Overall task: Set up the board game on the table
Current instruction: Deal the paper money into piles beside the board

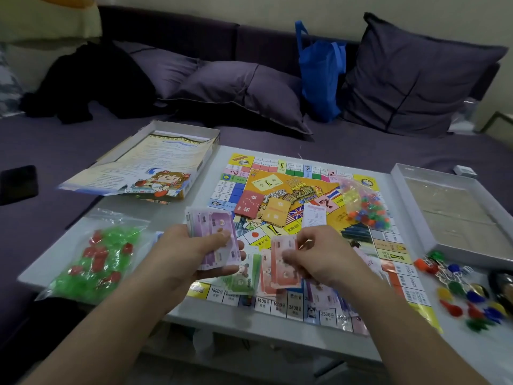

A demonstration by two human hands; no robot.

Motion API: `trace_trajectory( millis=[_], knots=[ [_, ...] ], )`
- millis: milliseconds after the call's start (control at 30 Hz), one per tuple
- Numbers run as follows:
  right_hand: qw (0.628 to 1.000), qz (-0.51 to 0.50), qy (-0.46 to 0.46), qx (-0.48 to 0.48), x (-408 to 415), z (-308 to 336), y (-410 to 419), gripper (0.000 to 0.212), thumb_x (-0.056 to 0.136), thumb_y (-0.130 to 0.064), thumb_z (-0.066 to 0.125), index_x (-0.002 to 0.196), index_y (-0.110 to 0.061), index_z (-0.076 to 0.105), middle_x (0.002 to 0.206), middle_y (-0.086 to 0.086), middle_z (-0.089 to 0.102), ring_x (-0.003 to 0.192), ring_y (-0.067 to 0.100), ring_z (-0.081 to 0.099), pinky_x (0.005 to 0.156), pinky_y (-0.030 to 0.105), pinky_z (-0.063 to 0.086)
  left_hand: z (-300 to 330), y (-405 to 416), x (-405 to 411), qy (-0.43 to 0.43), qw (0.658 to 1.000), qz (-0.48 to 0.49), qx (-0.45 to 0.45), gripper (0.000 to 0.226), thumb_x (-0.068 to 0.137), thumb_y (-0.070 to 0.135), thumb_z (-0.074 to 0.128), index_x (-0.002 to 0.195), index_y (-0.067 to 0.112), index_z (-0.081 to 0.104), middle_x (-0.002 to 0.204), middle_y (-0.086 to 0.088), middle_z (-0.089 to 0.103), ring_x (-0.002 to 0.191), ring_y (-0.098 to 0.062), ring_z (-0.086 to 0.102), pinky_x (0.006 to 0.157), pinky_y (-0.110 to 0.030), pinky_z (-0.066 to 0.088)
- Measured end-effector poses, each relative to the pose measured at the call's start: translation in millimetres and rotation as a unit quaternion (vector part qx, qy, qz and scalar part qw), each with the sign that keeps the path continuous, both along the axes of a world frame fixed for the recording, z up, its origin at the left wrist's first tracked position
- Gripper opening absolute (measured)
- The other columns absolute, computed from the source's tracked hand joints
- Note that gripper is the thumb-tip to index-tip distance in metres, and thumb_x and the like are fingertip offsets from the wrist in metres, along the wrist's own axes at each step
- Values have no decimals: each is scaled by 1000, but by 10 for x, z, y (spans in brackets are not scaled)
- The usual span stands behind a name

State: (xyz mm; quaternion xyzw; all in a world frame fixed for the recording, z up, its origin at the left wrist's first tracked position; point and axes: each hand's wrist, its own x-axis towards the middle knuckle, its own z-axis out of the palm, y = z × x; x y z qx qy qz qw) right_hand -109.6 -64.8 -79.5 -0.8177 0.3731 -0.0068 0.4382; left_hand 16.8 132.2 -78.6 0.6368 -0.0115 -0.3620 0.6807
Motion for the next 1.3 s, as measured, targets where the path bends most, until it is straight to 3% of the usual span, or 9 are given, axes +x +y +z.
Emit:
trace_trajectory(
  millis=[100, 200, 400, 500, 600, 800, 933, 1100, 1300],
  knots=[
    [1000, 18, 15, -11, 59, -92, 91, 15, 92, -18, 80, 92, -13, 66, 74, 1, 74, 49, 5, 69, 45, 22, 51, 16, 0, -5, 12, 1000, -12, -6, 32, 90, 4, 75, 118, -6, 64, 101, -25, 78, 89, -42, 78, 65, -46, 67],
    [995, 23, 46, -90, 105, -221, 160, 25, 88, -24, 83, 95, -15, 61, 84, 2, 70, 68, 15, 73, 61, 37, 63, 36, 15, -13, 18, 999, -25, -8, 33, 89, 3, 75, 119, -5, 64, 100, -24, 78, 89, -40, 78, 69, -49, 66],
    [948, 75, 116, -285, 83, -298, 270, 38, 87, -44, 73, 108, -22, 50, 103, -3, 54, 89, 20, 59, 73, 40, 56, 23, 9, -63, 14, 998, -53, -6, 37, 87, 5, 77, 121, -2, 64, 101, -22, 79, 90, -39, 79, 67, -50, 66],
    [990, 41, -47, -127, 81, -134, 300, 19, 95, -36, 69, 103, -21, 61, 95, -2, 62, 81, 16, 63, 70, 37, 57, 19, -10, -96, 15, 998, -65, 0, 39, 83, 6, 81, 117, -2, 65, 98, -21, 79, 87, -38, 79, 67, -51, 65],
    [974, 37, -175, 135, 60, 32, 352, 17, 101, -24, 67, 91, -10, 68, 79, 5, 66, 64, 17, 60, 56, 34, 49, 25, -31, -162, 4, 993, -121, 8, 45, 79, 9, 84, 119, 0, 67, 101, -21, 79, 91, -38, 78, 75, -52, 66],
    [982, 42, -176, 60, 1, 14, 270, 18, 97, -20, 73, 89, -4, 72, 64, 5, 65, 51, 10, 55, 53, 29, 44, 37, -65, -232, 8, 989, -144, -40, 33, 94, 5, 68, 126, 2, 60, 109, -24, 77, 100, -41, 76, 93, -61, 57],
    [973, 25, -201, 107, -52, 41, 212, 21, 96, -16, 74, 92, 4, 69, 63, 13, 62, 51, 17, 51, 50, 31, 43, 21, -98, -233, -23, 988, -151, -32, 31, 97, 7, 66, 127, 5, 62, 109, -21, 78, 100, -40, 77, 80, -56, 64],
    [970, 30, -202, 131, -99, 53, 218, 15, 98, -16, 72, 89, -3, 71, 60, 8, 61, 51, 19, 52, 48, 31, 44, 1, -184, -286, -51, 989, -141, -21, 31, 90, 8, 74, 121, 6, 69, 103, -19, 79, 91, -38, 78, 67, -45, 67],
    [969, 0, -213, 127, -163, 85, 128, 7, 99, -9, 70, 94, -7, 74, 58, -3, 64, 45, 6, 54, 44, 19, 42, 70, -246, -341, 8, 989, -132, -64, 31, 97, 11, 66, 127, 4, 62, 109, -23, 77, 100, -40, 76, 88, -60, 61]
  ],
)
